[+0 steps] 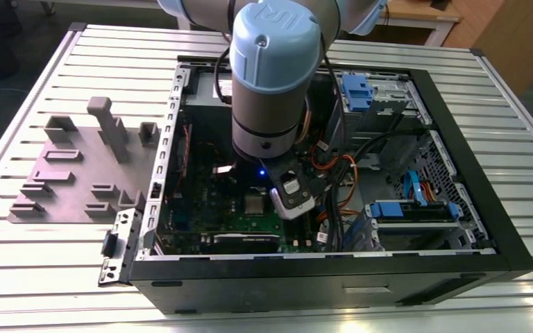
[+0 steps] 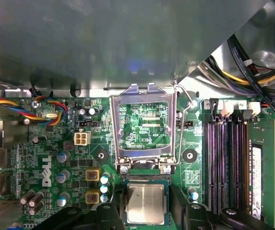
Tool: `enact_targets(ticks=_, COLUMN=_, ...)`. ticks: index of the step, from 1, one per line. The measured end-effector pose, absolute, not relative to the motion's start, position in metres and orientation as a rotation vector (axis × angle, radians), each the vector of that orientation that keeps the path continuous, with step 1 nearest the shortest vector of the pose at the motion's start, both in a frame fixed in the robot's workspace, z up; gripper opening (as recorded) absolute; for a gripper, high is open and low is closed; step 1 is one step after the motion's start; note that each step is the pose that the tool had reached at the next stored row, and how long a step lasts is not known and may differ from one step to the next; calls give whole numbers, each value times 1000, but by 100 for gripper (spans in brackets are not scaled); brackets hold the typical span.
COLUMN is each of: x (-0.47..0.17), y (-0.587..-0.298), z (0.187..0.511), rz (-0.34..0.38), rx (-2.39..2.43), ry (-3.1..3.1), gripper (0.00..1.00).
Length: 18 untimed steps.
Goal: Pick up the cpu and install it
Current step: 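Place the cpu into insertion slot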
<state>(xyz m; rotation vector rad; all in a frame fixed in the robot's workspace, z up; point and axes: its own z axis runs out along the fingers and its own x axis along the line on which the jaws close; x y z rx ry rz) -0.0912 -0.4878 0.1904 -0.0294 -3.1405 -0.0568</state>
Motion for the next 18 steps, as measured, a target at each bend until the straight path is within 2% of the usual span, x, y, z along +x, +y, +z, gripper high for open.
enact_targets(ticks=14, x=-91, y=-488, z=201, rz=-66, rx=-29, ry=-3138, gripper=50)
enact_targets(ticks=15, x=-91, y=-488, z=202, rz=-66, rx=-29, ry=-3138, gripper=49)
enact_targets(ticks=16, x=-91, y=-488, z=203, rz=-66, rx=-29, ry=-3137, gripper=42)
enact_targets(ticks=17, x=-91, y=-488, z=203, rz=-66, rx=-29, ry=-3137, gripper=42)
enact_targets(ticks=18, x=-91, y=-488, z=203, rz=-67, rx=-29, ry=-3137, gripper=36)
